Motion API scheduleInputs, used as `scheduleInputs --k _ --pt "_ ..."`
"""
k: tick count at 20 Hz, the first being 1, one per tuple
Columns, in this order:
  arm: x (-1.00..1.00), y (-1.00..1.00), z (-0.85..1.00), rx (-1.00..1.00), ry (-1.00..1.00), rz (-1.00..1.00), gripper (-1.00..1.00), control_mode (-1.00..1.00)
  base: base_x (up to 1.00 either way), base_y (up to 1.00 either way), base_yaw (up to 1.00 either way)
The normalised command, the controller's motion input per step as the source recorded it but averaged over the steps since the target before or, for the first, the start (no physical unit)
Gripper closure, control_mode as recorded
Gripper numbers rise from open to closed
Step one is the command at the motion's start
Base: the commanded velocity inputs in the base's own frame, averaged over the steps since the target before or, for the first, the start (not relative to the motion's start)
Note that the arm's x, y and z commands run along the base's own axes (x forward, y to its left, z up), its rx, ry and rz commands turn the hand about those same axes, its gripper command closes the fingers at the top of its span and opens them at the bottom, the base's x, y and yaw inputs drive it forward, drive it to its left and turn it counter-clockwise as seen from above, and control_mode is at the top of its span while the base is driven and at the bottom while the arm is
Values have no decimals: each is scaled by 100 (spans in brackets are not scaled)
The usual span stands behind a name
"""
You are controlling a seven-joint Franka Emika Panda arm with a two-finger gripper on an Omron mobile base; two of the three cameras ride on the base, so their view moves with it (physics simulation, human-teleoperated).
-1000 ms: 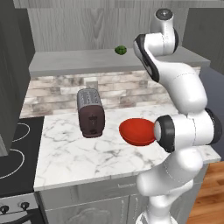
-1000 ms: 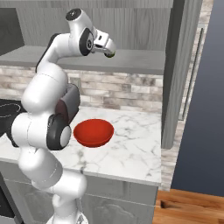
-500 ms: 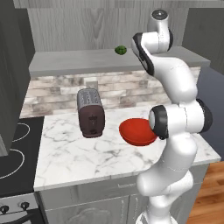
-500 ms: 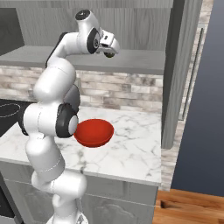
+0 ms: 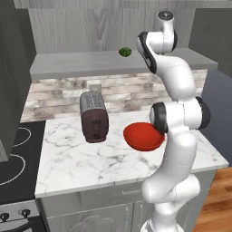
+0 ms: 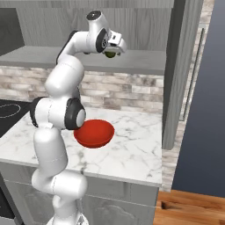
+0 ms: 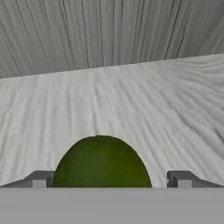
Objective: Pick the lime from the cabinet and place it in the bowl. Then pick the bowl and place it in the sink. Then turn on the sink facuet.
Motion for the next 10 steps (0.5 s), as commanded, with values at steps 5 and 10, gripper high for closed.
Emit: scheduleInputs --k 5,10 --pt "24 -8 -7 0 1 3 100 -100 0 0 0" --pt "-22 0 -2 0 0 0 100 -100 0 0 0"
